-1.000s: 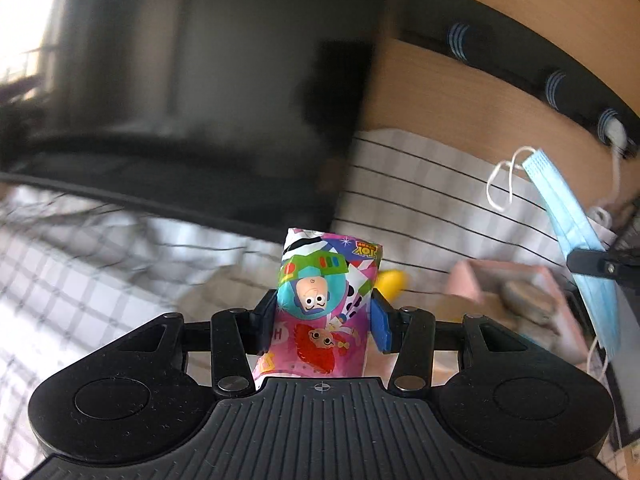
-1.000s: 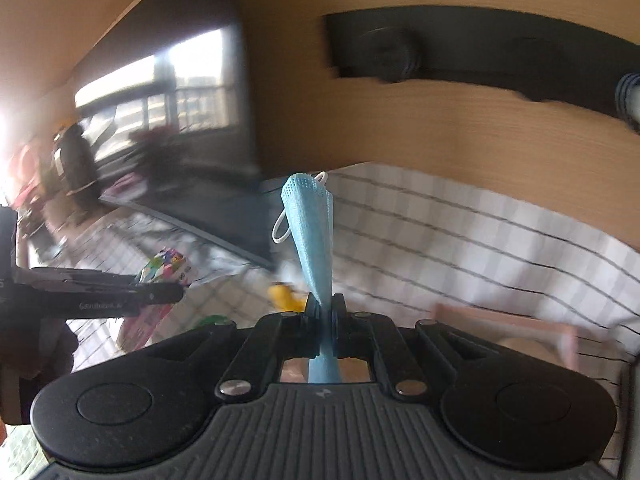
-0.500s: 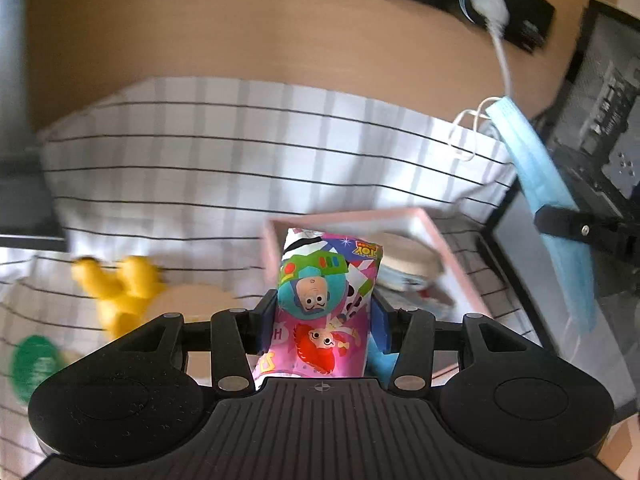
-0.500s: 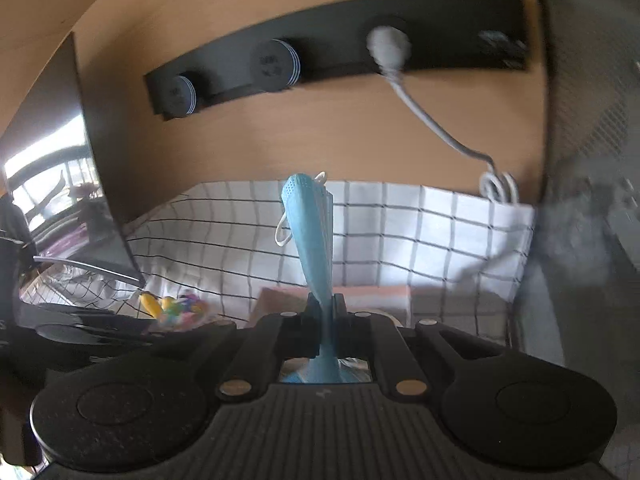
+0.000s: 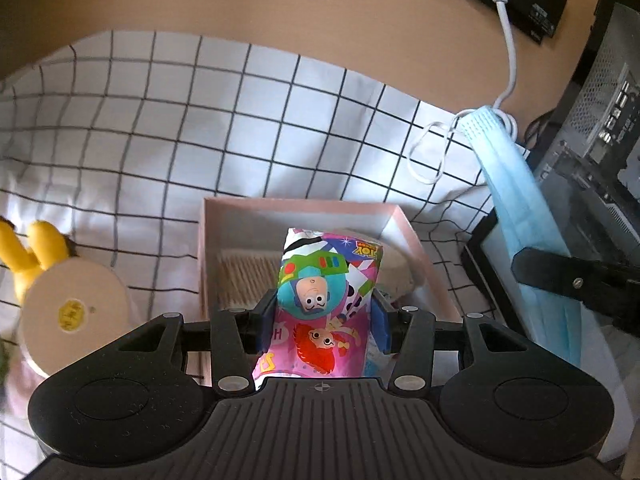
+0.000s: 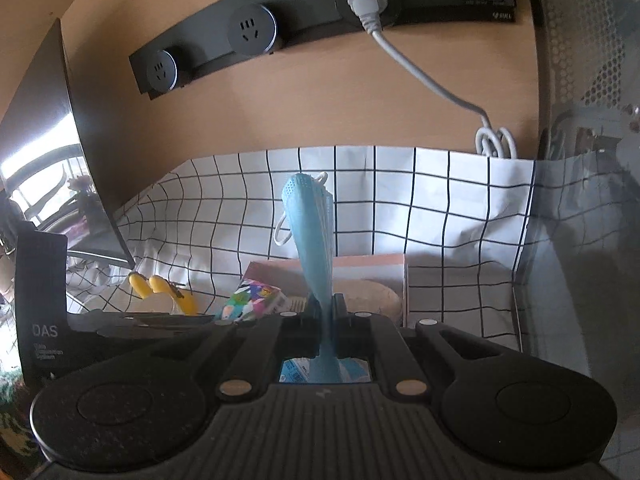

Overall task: Organize soft objects
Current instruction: 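Carry the tissue pack and blue mask over the pink box with both grippers, then lower both items into the pink box and open both grippers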

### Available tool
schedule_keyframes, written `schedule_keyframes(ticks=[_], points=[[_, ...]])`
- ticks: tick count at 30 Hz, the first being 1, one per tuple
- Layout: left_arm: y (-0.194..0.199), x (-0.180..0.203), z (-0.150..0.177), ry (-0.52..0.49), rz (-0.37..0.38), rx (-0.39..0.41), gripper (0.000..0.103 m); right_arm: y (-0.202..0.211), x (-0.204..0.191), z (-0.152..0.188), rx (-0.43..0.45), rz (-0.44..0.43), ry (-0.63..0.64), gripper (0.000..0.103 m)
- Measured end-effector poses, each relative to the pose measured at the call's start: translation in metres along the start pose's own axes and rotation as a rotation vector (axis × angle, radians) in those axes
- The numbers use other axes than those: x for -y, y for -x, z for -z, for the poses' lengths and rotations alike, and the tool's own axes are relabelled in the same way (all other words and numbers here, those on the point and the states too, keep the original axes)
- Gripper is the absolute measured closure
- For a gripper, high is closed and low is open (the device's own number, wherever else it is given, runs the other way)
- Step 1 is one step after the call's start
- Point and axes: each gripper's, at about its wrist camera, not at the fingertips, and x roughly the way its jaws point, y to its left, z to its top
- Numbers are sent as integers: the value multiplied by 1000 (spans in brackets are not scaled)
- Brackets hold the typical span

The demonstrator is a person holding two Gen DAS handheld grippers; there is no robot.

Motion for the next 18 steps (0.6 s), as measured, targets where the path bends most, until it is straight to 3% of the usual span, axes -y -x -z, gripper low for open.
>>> schedule_keyframes(ticks=[3, 5, 9, 13, 18], points=[[-15, -8, 5, 19, 24, -56, 49, -5, -1, 1, -15, 2, -6, 98], [-29, -12, 10, 24, -2, -120, 47, -8, -2, 3, -22, 1, -6, 98], [-30, -9, 12, -37, -54, -117, 44, -11, -3, 7, -35, -1, -4, 97], [-20, -6, 10, -92, -74, -59, 46, -14, -3, 10, -44, 9, -18, 97], [10, -9, -6, -62, -18, 82, 48, -11, 2, 11, -30, 14, -45, 97]])
